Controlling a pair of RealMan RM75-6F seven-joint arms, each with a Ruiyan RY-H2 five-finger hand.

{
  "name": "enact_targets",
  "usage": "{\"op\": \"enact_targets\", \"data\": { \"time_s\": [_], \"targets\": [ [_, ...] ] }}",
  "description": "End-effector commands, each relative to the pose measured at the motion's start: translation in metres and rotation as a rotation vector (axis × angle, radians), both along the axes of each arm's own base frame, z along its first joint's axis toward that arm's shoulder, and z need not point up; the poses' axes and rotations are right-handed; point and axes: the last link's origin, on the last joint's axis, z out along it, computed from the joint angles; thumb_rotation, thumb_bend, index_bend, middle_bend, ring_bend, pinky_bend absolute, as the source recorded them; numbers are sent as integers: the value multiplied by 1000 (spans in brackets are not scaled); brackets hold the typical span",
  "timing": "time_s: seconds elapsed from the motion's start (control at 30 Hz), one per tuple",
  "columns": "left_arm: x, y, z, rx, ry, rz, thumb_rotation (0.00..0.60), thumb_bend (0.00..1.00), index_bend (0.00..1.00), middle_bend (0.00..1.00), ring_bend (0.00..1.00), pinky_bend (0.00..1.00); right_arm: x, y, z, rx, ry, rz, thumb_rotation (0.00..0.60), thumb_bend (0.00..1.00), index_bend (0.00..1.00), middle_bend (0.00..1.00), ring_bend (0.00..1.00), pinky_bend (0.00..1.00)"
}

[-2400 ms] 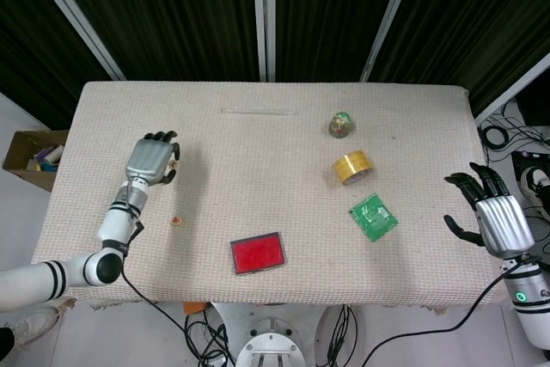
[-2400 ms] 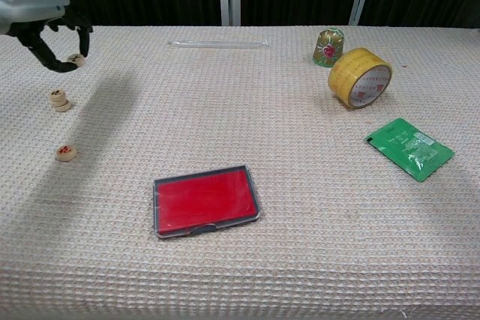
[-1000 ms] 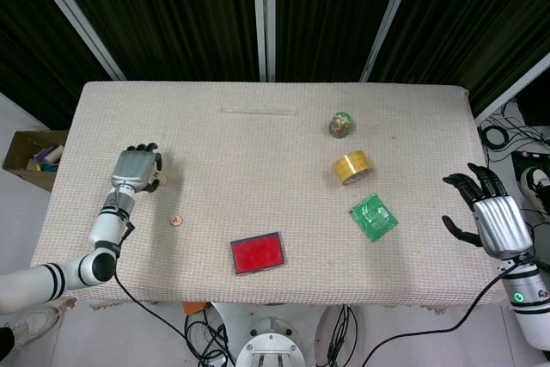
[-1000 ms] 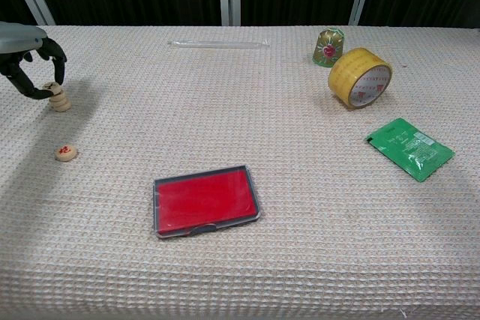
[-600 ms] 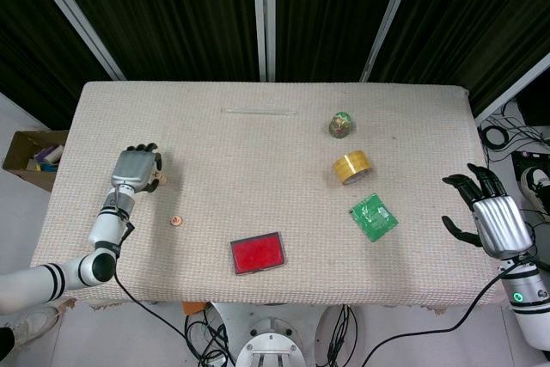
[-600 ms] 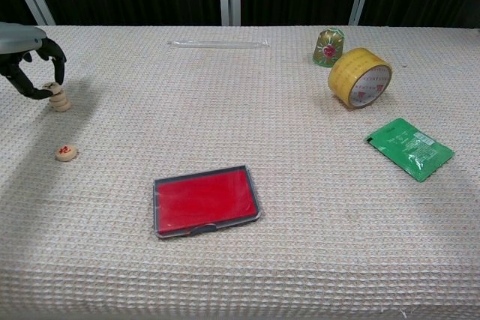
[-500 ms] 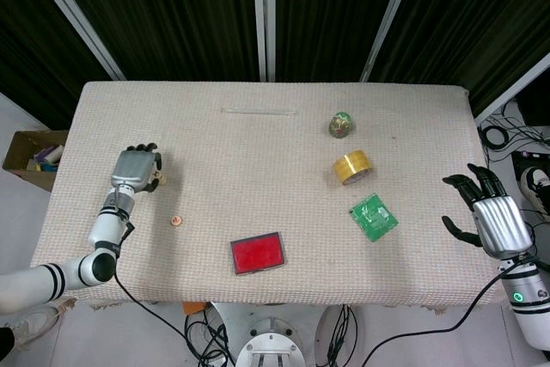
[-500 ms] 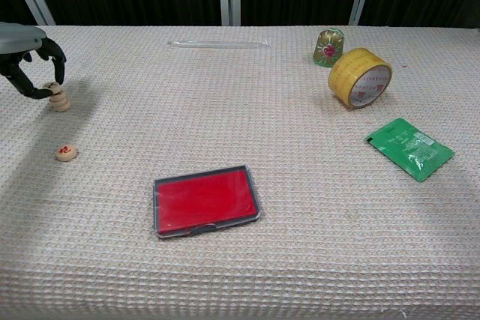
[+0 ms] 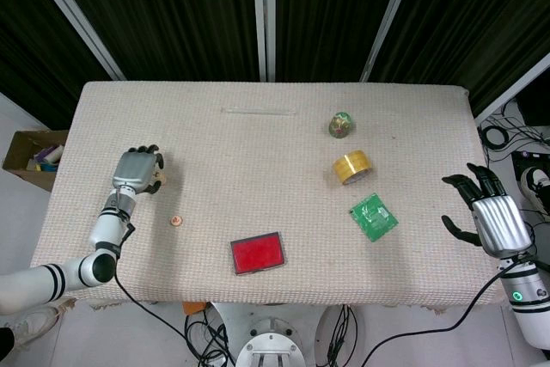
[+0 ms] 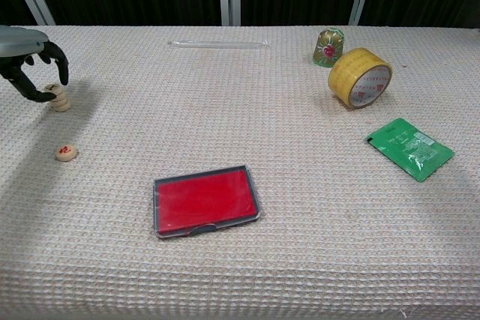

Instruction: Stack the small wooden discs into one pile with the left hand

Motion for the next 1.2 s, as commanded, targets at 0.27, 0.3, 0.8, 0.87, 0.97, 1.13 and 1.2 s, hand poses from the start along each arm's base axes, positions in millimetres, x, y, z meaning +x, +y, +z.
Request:
{"op": "enact_targets", "data": {
  "time_s": [0.27, 0.3, 0.8, 0.87, 0.97, 1.13, 1.2],
  "targets": [
    [7, -30, 38, 125, -90, -108, 600, 278, 301, 120, 132, 203, -2, 3, 5, -14, -3, -2, 600, 231, 248, 280, 51, 130],
    [7, -37, 42, 131, -92, -131, 600, 279, 336, 124, 132, 203, -2, 3, 6, -16, -4, -2, 600, 231, 248, 280, 51, 130],
    [15, -95, 2, -87, 53, -375, 600, 299, 399, 136, 120, 200, 2, 12, 1, -18, -19, 32, 600, 231, 250, 272, 43, 125],
    [14, -94, -5, -108, 70, -375, 600, 302, 395, 136, 120, 200, 1, 15, 1, -21, -22, 28, 600, 231, 252, 272, 43, 124],
    [12, -93, -11, -130, 91, -374, 600, 305, 393, 135, 120, 199, -1, 18, 2, -29, -27, 25, 600, 231, 254, 272, 43, 124],
    [9, -94, -18, -149, 108, -364, 600, 305, 386, 135, 119, 198, -3, 22, 3, -36, -34, 21, 600, 231, 257, 272, 43, 124],
    [8, -94, -20, -150, 112, -364, 600, 305, 387, 135, 119, 198, -4, 23, 4, -40, -35, 20, 600, 231, 257, 272, 43, 123]
  ]
}}
